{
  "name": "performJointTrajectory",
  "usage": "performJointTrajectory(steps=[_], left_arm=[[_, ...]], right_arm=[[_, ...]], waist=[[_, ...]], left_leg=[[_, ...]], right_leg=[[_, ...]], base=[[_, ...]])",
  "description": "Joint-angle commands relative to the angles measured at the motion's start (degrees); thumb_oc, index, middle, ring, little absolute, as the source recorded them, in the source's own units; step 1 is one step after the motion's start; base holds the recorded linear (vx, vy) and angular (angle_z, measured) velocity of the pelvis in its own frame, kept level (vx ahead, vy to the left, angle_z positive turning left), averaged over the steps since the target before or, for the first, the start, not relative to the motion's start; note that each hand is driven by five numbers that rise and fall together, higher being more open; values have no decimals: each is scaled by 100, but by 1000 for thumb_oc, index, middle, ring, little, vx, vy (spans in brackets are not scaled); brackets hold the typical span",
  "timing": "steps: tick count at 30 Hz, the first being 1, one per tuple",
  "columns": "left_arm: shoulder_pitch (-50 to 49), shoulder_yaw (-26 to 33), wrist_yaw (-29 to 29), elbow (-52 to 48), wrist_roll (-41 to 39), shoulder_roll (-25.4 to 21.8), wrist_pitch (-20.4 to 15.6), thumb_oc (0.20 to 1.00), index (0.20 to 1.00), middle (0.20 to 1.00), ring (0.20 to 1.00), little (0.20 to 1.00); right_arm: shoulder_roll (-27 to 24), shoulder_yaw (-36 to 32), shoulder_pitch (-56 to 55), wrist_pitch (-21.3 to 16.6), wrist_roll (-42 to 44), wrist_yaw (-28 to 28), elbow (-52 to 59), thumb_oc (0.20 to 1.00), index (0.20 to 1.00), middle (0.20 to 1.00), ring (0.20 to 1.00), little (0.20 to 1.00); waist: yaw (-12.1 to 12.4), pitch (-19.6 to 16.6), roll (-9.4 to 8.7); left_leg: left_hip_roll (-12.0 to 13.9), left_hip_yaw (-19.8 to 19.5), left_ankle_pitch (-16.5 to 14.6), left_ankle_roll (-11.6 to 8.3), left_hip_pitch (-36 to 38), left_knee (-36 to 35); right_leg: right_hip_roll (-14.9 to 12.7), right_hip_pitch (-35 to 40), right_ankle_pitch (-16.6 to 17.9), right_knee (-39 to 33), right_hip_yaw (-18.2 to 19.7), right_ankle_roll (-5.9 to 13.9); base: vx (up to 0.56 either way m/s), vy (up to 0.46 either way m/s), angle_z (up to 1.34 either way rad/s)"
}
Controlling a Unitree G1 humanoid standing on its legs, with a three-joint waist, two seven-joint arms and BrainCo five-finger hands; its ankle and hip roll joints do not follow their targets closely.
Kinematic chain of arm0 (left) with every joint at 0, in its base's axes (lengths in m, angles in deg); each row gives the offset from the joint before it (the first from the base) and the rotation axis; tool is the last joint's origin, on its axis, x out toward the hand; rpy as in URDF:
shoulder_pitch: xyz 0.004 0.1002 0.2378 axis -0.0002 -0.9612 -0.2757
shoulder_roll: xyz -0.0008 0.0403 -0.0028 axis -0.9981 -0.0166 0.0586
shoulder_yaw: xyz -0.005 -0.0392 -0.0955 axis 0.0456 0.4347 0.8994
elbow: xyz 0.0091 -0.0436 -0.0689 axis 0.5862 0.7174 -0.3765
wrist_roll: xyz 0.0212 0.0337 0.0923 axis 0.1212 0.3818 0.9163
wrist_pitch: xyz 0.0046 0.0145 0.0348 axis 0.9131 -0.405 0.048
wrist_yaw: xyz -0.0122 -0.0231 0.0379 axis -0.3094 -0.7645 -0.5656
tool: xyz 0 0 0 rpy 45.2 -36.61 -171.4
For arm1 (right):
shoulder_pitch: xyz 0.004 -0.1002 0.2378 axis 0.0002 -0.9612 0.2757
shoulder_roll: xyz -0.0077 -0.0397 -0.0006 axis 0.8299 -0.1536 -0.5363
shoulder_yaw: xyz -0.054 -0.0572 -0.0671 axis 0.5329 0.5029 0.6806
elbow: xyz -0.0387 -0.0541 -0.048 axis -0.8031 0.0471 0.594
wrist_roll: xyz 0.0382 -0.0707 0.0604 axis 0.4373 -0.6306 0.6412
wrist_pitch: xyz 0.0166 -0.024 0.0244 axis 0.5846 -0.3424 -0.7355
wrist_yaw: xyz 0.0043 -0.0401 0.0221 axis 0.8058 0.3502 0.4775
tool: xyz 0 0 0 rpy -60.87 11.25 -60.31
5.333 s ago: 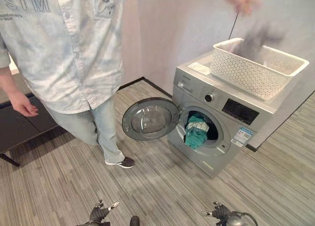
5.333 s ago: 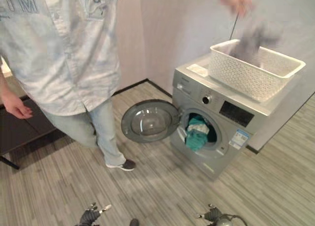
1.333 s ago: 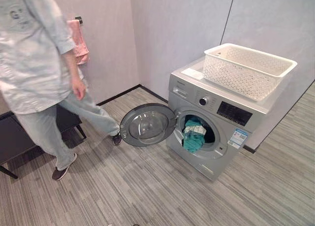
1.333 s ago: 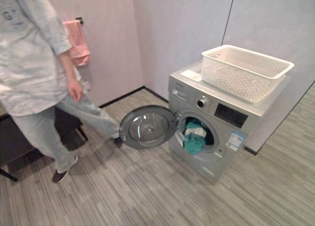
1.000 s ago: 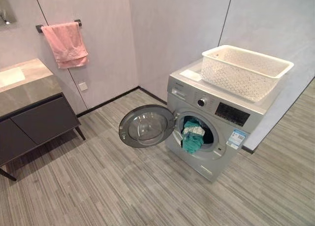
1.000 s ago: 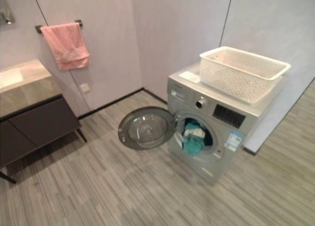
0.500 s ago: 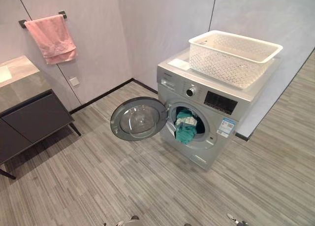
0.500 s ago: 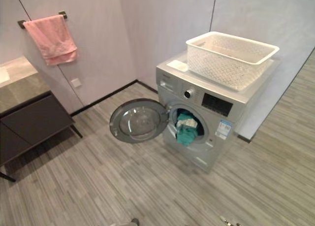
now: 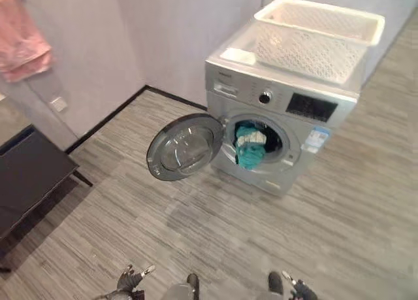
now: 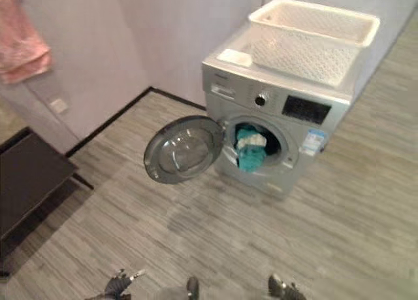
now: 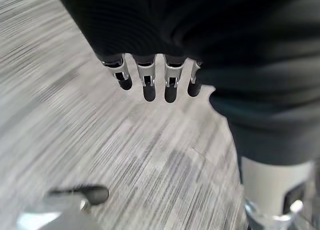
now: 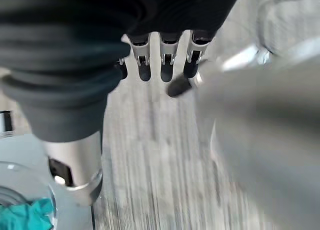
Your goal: Grab the laundry basket,head to the washer,open it,put in the laundry and shut it.
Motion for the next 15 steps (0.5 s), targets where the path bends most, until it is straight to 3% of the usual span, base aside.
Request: performJointTrajectory(steps=[1, 4, 5, 6, 7, 9, 10, 12, 13, 14, 15], left_arm=[[-166, 61, 47, -162, 171, -249, -98, 1000, 1000, 1000, 1000, 1000], [-102, 122, 117, 7, 463, -423, -11, 1000, 1000, 1000, 1000, 1000], [-8, 107, 100, 161, 683, -453, 23, 1000, 1000, 1000, 1000, 1000], [-6, 108, 99, 164, 684, -451, 21, 1000, 1000, 1000, 1000, 1000], [68, 85, 78, 195, 743, -442, 38, 1000, 1000, 1000, 1000, 1000], [248, 37, 42, 213, 806, -367, -8, 1000, 1000, 1000, 1000, 1000], [291, 26, 15, 198, 827, -312, -34, 1000, 1000, 1000, 1000, 1000], [355, 72, -32, 65, 657, -212, -66, 1000, 1000, 1000, 1000, 1000], [360, 59, -41, -75, 524, -156, -76, 1000, 1000, 1000, 1000, 1000], [360, 59, -41, -75, 524, -156, -76, 1000, 1000, 1000, 1000, 1000], [382, 54, -64, -87, 459, -109, -82, 1000, 1000, 1000, 1000, 1000]], right_arm=[[-300, 296, 263, -177, -317, 103, 457, 1000, 1000, 1000, 1000, 1000], [-281, 718, 264, -161, -538, 178, 699, 1000, 1000, 1000, 1000, 1000], [-344, 852, 170, -152, -607, 231, 860, 1000, 1000, 1000, 1000, 1000], [-346, 854, 168, -150, -607, 230, 864, 1000, 1000, 1000, 1000, 1000], [-383, 841, 68, -148, -556, 248, 979, 1000, 1000, 1000, 1000, 1000], [-449, 778, -222, -168, -333, 300, 1132, 1000, 1000, 1000, 1000, 1000], [-435, 783, -342, -191, -311, 300, 1099, 1000, 1000, 1000, 1000, 1000], [-371, 748, -546, -194, -240, 298, 1025, 1000, 1000, 1000, 1000, 1000], [-376, 777, -692, -170, -227, 321, 1085, 1000, 1000, 1000, 1000, 1000], [-376, 777, -692, -169, -227, 321, 1085, 1000, 1000, 1000, 1000, 1000], [-371, 809, -726, -151, -276, 323, 1121, 1000, 1000, 1000, 1000, 1000]], waist=[[218, 19, -148], [103, 86, -284], [-75, 161, -328], [-70, 165, -326], [-200, 217, -324], [-396, 300, -326], [-428, 282, -370], [-425, 269, -374], [-379, 338, -413], [-383, 336, -409], [-342, 391, -448]], left_leg=[[637, -365, -298, -642, -30, -29], [629, 44, -371, -597, 288, -203], [615, 170, -452, -589, 447, -202], [619, 175, -456, -591, 454, -200], [593, 175, -539, -559, 483, -95], [499, 86, -703, -487, 549, 117], [433, 98, -609, -462, 548, 139], [527, 10, -528, -558, 554, 662], [595, -264, -368, -623, 360, 1531], [599, -270, -373, -624, 350, 1542], [602, -569, -179, -702, 150, 1915]], right_leg=[[190, 769, -901, 148, -420, 562], [740, 423, -1117, 69, -441, 453], [1061, 235, -1191, 66, -260, 391], [1065, 239, -1193, 68, -255, 389], [1212, 134, -1233, 63, 5, 358], [1434, 125, -1354, 110, 587, 275], [1485, 121, -1324, 121, 712, 176], [1599, 269, -1419, 270, 752, 40], [1668, 432, -1509, 359, 795, -97], [1671, 430, -1509, 359, 790, -98], [1734, 503, -1539, 394, 838, -174]], base=[[78, 99, -159], [99, 92, -119], [101, 29, -112], [122, 30, -77], [98, 41, -30], [125, 26, -27], [118, -69, 17], [151, -172, 27], [117, -172, -18], [75, -181, -6], [40, -108, 6]])
